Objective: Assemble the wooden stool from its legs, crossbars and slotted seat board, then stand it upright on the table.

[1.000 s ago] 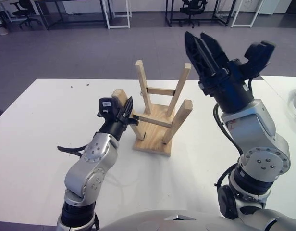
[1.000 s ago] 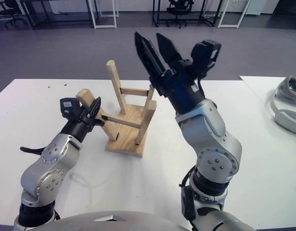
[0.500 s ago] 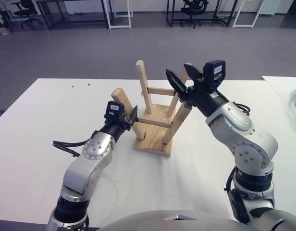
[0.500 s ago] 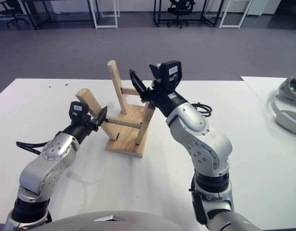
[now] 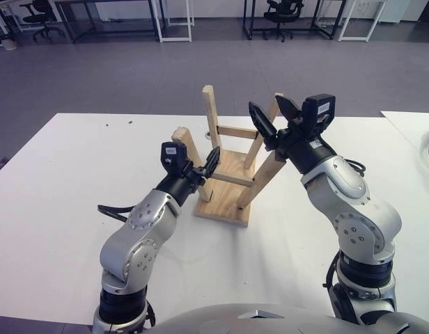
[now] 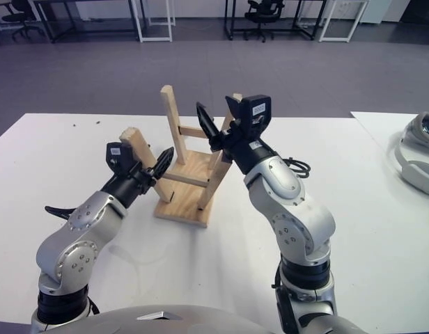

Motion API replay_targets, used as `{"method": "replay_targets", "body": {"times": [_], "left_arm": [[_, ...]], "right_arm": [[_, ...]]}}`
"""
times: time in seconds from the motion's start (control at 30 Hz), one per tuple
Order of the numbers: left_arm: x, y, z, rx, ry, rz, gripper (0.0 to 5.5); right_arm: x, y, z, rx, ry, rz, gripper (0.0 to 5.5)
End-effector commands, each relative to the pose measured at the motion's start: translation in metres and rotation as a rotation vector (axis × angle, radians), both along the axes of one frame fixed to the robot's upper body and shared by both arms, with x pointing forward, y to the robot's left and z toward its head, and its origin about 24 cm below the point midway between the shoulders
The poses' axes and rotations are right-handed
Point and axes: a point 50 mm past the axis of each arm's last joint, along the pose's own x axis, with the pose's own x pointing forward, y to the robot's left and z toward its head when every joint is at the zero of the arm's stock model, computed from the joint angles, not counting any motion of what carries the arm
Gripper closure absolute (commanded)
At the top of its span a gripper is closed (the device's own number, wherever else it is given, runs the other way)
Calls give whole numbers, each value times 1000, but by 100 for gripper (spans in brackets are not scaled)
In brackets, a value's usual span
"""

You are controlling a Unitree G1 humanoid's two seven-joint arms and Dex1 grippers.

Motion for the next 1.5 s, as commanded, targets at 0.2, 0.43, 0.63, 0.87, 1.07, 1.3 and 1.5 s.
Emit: {"method": "replay_targets", "body": {"times": [0.2, 0.43, 0.63, 0.87, 1.07, 1.3, 1.5], "left_arm": [[-8, 2, 5, -76, -13, -89, 184], [-17, 41, 102, -117, -448, -299, 184], [24, 50, 108, 30, -396, -306, 184], [21, 39, -8, 116, -2, -355, 184], [31, 85, 107, -246, -450, -246, 184], [18, 159, 24, 67, -124, -71, 184], [-66, 164, -69, 459, 340, -427, 184]], "right_arm": [[13, -15, -3, -17, 64, -25, 206], [14, -32, 37, 4, -109, 41, 206], [5, -50, 55, 142, -140, 140, 206], [-1, -37, -29, -50, 173, 104, 206], [12, -82, 26, 319, -45, 63, 206], [4, -43, -116, -136, 347, 493, 206], [-62, -54, -134, -141, 475, 643, 206]]}}
